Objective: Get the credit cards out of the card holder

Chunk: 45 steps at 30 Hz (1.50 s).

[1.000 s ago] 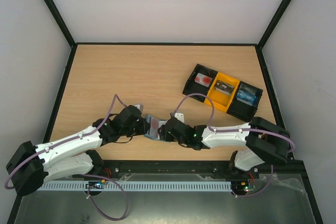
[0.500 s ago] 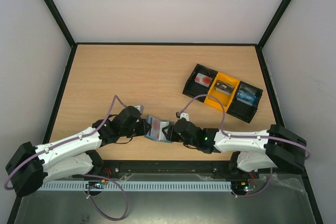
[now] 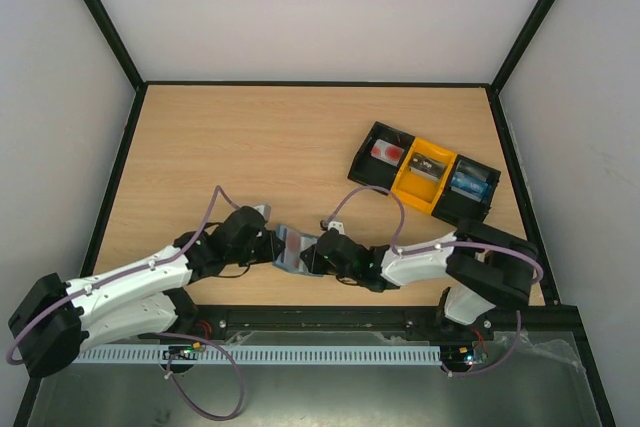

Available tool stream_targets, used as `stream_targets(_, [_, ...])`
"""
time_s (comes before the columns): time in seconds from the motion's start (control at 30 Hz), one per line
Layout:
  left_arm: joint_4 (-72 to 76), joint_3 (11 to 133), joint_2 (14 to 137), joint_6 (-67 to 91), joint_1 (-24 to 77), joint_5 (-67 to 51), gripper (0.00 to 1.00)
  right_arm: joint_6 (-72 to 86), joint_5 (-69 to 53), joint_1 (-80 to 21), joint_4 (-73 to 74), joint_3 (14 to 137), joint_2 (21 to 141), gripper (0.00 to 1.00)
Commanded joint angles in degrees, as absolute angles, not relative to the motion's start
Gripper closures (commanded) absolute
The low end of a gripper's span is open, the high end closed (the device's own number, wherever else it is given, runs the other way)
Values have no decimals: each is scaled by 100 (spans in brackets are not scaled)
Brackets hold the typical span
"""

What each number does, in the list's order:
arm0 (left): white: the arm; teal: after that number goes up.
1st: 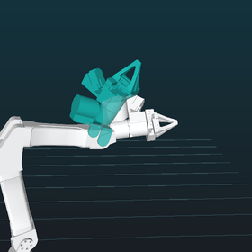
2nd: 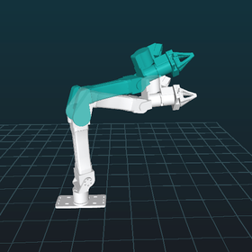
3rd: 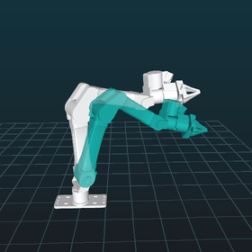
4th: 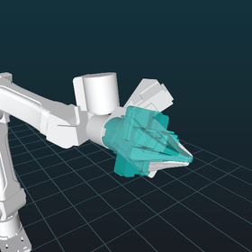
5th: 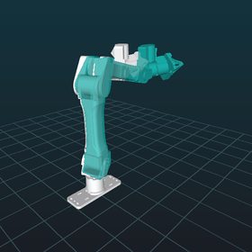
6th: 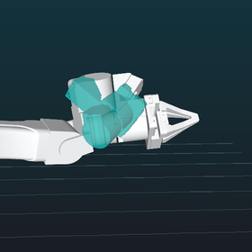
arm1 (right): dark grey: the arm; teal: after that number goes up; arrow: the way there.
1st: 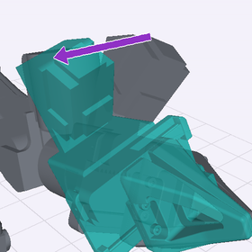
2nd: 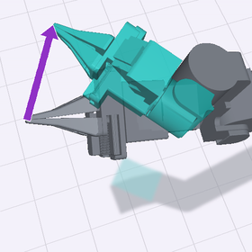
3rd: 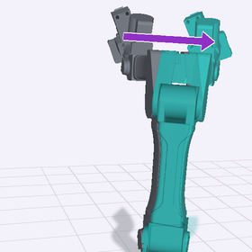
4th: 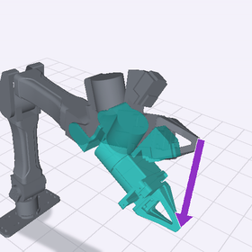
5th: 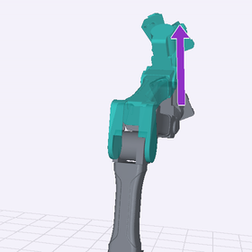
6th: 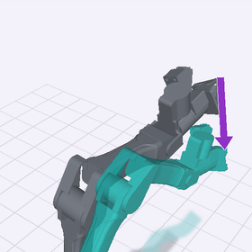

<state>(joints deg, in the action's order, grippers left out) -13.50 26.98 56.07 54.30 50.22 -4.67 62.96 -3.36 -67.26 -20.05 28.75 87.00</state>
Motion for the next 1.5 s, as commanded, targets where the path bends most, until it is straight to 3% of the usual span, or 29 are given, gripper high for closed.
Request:
stream_targets(0.0, [-1049,2594,5431,5557,4986,-800,97,6278,-568,-6768,-2867,2984,9243,84])
stream_targets(0.47, [623,2151,5947,5866,4970,-2014,98,6335,-760,-6768,-3386,3006,10007,85])
stream_targets(0.77, [78,2564,5954,5510,4974,-1785,97,6214,-496,-6768,-2980,3127,9918,85])
stream_targets(1.0, [-1219,3093,6206,5145,4974,-862,97,6040,-3,-6768,-2068,3408,9669,84])
stream_targets(1.27, [-1756,3483,6211,4966,4992,-445,97,6013,167,-6768,-1492,3441,9117,72])
stream_targets(1.47, [-1849,3628,6294,4922,4987,-474,98,6137,-399,-6768,-2240,3082,8678,65])
